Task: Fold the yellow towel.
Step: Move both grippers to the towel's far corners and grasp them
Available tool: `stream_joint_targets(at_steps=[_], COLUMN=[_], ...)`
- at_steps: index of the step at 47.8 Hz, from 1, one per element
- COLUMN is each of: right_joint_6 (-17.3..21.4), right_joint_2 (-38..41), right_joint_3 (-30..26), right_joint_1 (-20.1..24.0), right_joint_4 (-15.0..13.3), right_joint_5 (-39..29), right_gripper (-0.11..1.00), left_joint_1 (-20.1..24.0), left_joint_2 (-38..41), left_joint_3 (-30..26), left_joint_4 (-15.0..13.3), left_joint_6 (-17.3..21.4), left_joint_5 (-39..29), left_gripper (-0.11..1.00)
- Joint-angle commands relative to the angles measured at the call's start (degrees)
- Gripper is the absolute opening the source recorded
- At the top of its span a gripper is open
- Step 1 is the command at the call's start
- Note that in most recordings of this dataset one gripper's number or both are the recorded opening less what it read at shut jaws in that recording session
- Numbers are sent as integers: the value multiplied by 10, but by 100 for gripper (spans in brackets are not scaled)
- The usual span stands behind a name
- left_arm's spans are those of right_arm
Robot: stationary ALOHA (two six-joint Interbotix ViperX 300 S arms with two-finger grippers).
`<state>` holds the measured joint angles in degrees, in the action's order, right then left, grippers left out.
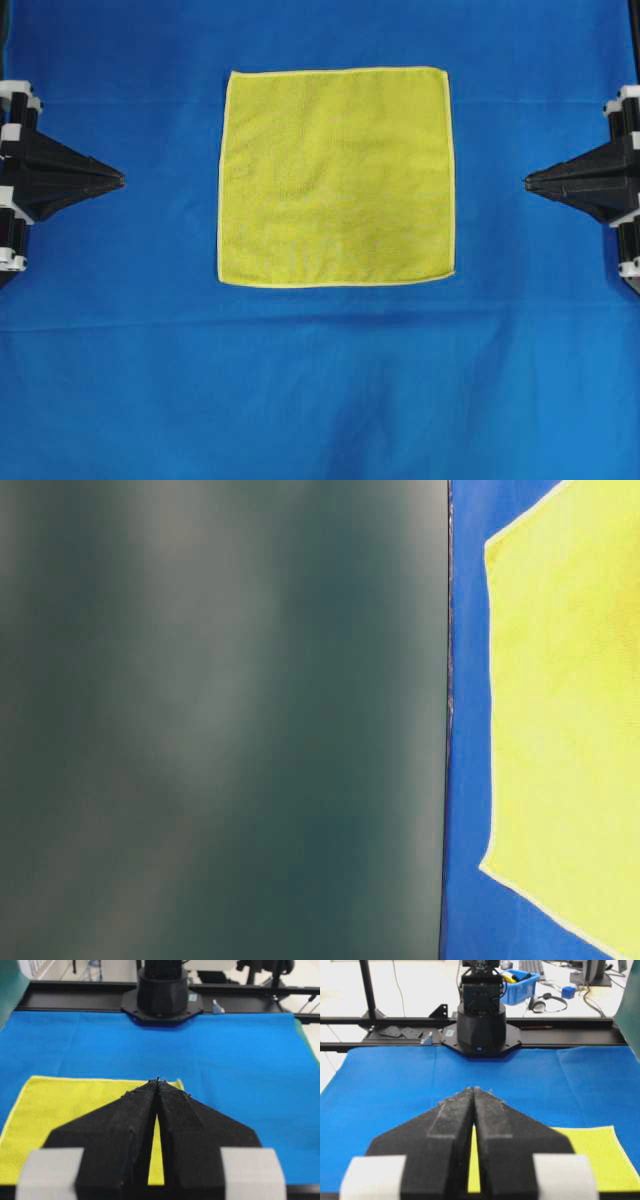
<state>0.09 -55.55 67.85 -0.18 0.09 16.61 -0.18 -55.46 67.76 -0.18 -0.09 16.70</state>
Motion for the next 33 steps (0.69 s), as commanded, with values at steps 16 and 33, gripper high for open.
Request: stream_joint_targets(at_steps=[16, 33], right_joint_6=[14, 6], right_joint_2=[100, 319], right_joint_3=[-73, -139], right_joint_1=[-218, -320], right_joint_4=[26, 11], right_joint_5=[-132, -149], right_gripper=[0, 4], left_joint_1=[114, 246], left_joint_2=[120, 326], left_joint_3=[-18, -42], left_joint_4=[-13, -13], left_joint_6=[-9, -25], left_joint_5=[25, 86], left_gripper=[0, 17])
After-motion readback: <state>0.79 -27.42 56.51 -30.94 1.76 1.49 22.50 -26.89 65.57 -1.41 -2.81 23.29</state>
